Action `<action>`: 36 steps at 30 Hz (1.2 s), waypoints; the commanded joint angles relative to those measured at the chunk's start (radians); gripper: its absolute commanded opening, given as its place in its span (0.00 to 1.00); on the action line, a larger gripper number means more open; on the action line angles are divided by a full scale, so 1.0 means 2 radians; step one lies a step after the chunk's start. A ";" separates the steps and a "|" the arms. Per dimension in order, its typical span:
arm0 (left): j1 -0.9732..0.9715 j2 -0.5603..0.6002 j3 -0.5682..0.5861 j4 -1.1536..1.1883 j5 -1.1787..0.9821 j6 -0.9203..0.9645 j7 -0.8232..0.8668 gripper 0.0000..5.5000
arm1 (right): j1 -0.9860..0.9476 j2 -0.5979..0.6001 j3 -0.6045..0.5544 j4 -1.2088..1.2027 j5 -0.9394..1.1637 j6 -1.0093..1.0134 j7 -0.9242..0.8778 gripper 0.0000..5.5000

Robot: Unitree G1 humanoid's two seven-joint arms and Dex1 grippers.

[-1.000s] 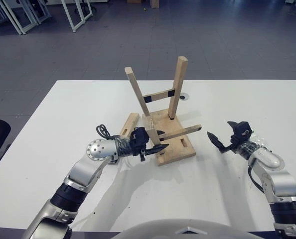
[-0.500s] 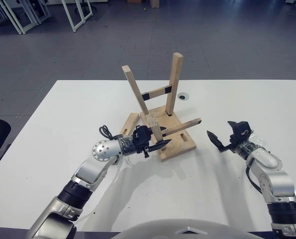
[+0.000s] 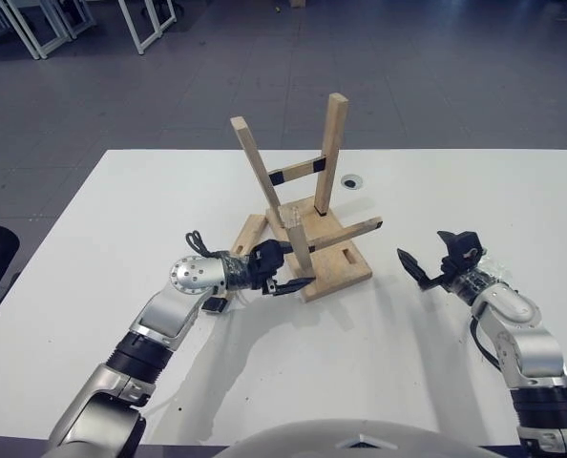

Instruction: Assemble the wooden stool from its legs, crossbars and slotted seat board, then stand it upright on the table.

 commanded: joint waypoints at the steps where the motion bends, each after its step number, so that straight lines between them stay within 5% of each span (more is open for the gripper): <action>1: 0.039 0.029 0.048 -0.047 -0.025 0.030 -0.016 0.74 | -0.004 0.002 -0.006 0.001 -0.005 0.008 -0.003 0.94; 7: 0.122 0.121 0.179 -0.125 -0.088 0.088 -0.048 0.74 | 0.011 0.011 -0.012 -0.009 -0.007 0.008 -0.011 0.94; 13: -0.172 0.051 0.266 -0.141 -0.338 0.275 0.115 0.74 | 0.007 0.015 -0.011 -0.004 -0.010 0.007 -0.012 0.94; 16: -0.309 -0.003 0.251 -0.144 -0.481 0.360 0.238 0.74 | 0.007 0.016 -0.010 -0.003 -0.011 0.006 -0.012 0.94; 20: -0.323 -0.006 0.217 -0.167 -0.586 0.448 0.311 0.74 | 0.011 0.019 -0.010 -0.005 -0.014 0.005 -0.012 0.94; 29: -0.108 0.032 0.024 -0.175 -0.409 0.509 0.235 0.74 | 0.011 0.027 -0.010 -0.002 -0.018 0.001 -0.015 0.94; 36: -0.227 0.004 0.102 -0.129 -0.395 0.466 0.213 0.74 | 0.013 0.029 -0.009 -0.002 -0.020 0.000 -0.018 0.94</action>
